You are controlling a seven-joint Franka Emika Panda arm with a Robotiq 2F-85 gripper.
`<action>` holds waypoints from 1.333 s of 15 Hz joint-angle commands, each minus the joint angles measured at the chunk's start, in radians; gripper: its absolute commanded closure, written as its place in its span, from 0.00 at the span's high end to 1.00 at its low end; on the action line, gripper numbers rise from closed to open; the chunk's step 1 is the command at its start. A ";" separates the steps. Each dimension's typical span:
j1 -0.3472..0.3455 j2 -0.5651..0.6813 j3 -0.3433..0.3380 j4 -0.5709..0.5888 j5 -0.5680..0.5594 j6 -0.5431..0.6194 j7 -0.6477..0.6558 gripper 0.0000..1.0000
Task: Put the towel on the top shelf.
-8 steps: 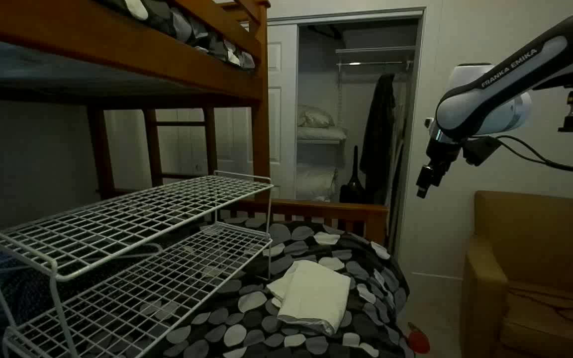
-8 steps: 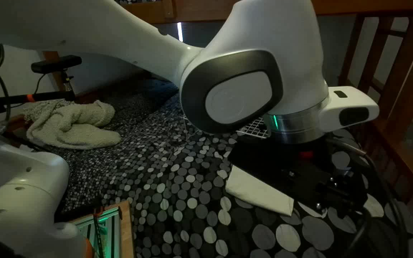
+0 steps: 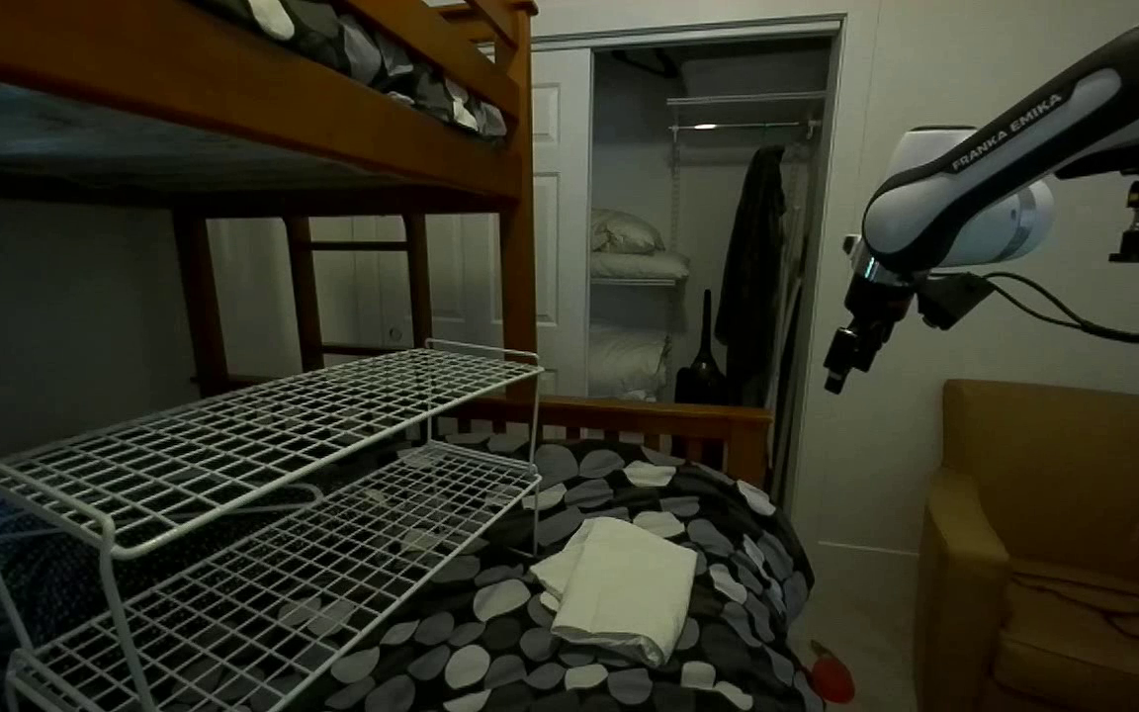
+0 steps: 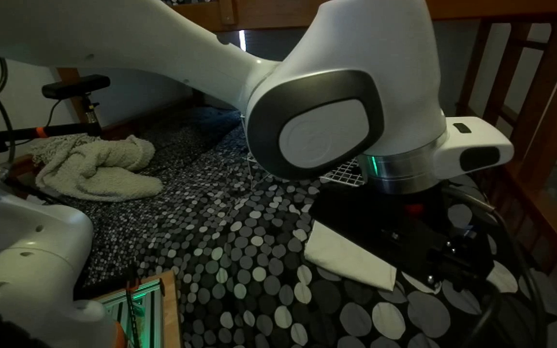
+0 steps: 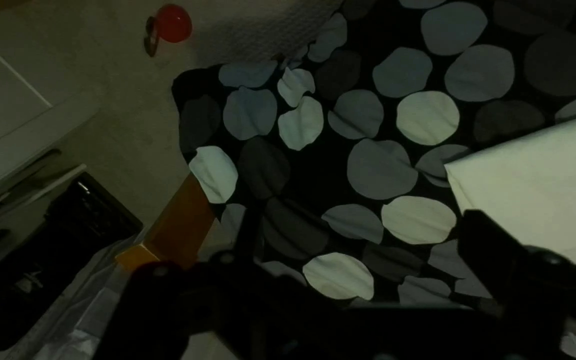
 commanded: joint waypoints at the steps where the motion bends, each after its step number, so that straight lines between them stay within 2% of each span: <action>1: 0.079 0.110 -0.075 0.106 0.233 -0.080 -0.214 1.00; 4: 0.087 0.240 -0.091 0.208 0.456 -0.183 -0.408 1.00; 8: 0.007 0.438 -0.030 0.364 0.632 -0.398 -0.535 1.00; 14: -0.107 0.705 0.087 0.594 0.639 -0.601 -0.492 1.00; 19: -0.151 0.885 0.170 0.736 0.604 -0.637 -0.443 1.00; 20: -0.152 0.805 0.173 0.652 0.601 -0.585 -0.457 1.00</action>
